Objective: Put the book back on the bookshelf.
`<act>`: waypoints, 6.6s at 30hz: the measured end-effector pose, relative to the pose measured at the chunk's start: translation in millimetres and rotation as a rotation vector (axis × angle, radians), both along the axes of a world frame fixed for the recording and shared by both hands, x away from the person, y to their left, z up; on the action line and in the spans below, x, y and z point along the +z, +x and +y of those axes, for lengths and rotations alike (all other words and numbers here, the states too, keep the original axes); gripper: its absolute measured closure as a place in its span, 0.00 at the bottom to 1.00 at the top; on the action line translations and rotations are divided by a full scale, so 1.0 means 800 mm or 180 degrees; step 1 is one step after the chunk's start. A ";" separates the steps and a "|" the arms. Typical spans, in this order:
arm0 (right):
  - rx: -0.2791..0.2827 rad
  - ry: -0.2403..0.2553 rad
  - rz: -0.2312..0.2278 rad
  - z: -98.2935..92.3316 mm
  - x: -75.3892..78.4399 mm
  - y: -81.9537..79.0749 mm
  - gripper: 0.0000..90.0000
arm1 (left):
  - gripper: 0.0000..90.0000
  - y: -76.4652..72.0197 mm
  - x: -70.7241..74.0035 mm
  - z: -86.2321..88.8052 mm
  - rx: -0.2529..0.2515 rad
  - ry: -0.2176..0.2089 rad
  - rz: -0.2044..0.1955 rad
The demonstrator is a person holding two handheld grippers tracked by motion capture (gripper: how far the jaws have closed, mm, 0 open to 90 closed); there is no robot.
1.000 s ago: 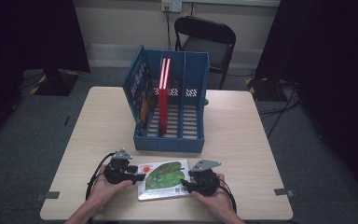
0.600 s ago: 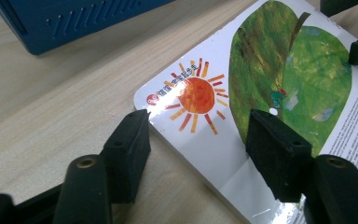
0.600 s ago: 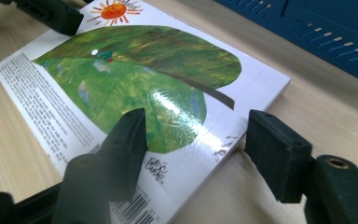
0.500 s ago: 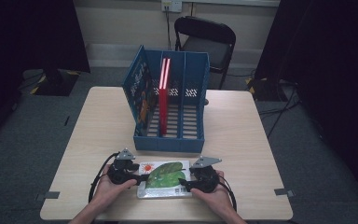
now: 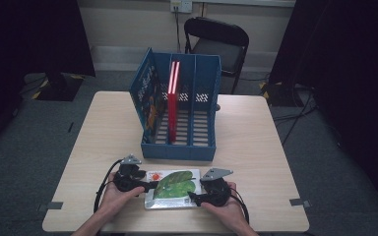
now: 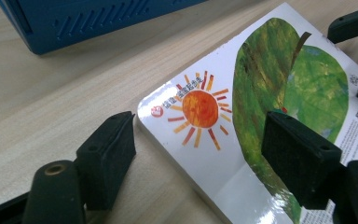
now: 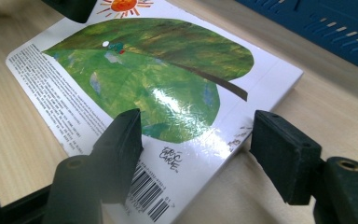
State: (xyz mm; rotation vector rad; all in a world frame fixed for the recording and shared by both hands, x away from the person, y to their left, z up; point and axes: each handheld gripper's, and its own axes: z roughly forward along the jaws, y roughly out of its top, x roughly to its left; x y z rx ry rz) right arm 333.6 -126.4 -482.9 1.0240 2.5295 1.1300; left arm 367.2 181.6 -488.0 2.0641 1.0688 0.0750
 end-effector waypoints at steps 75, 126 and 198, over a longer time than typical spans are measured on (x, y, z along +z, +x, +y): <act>0.0436 0.0061 0.0060 0.000 0.000 -0.022 0.10 | 0.36 0.008 0.030 0.023 0.0124 -0.1080 0.0266; 0.0658 -0.0003 0.0062 0.005 0.001 -0.019 0.07 | 0.72 0.008 0.005 -0.006 -0.0675 -0.1275 0.0970; 0.0655 0.0483 -0.0308 -0.017 0.059 -0.011 0.48 | 0.70 -0.020 0.031 -0.015 -0.1032 -0.0369 -0.0078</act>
